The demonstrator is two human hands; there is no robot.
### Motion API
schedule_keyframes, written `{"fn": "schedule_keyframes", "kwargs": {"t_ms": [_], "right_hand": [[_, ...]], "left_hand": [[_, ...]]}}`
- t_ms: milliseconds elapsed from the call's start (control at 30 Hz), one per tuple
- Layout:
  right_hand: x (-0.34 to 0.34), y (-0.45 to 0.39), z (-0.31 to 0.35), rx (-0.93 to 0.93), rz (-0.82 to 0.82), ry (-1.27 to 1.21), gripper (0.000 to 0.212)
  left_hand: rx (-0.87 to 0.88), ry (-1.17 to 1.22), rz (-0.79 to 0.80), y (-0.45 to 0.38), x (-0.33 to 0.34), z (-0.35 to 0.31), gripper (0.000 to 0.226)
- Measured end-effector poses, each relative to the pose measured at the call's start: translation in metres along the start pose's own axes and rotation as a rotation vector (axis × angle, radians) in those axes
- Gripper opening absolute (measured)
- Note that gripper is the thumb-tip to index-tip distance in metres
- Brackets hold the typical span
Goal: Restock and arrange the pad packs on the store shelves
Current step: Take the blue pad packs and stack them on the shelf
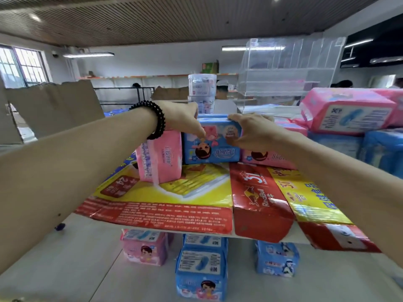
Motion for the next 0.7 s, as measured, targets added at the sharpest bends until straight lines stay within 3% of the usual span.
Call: {"fn": "schedule_keyframes", "kwargs": {"t_ms": [267,433,700], "right_hand": [[0.002,0.005,-0.003,0.016,-0.010,-0.027,0.054],[0.001,0.011,-0.006,0.018,0.001,-0.061,0.066],[-0.005,0.025,-0.015,-0.047,-0.136,-0.295,0.093]], "left_hand": [[0.078,-0.035,0.017,-0.017,-0.006,-0.015,0.047],[0.147,-0.044,-0.026,-0.012,-0.009,-0.017,0.044],[0.169,0.116,-0.320,0.007,-0.020,-0.021,0.042]]}}
Point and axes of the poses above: each hand's wrist, its own y-axis away from the middle knuckle, its own x-axis out of the palm, z = x × y, the point moved 1 cm from there along -y, towards the middle knuckle, and after that the axes turned 15 degrees about z, right-handed, at the moved point
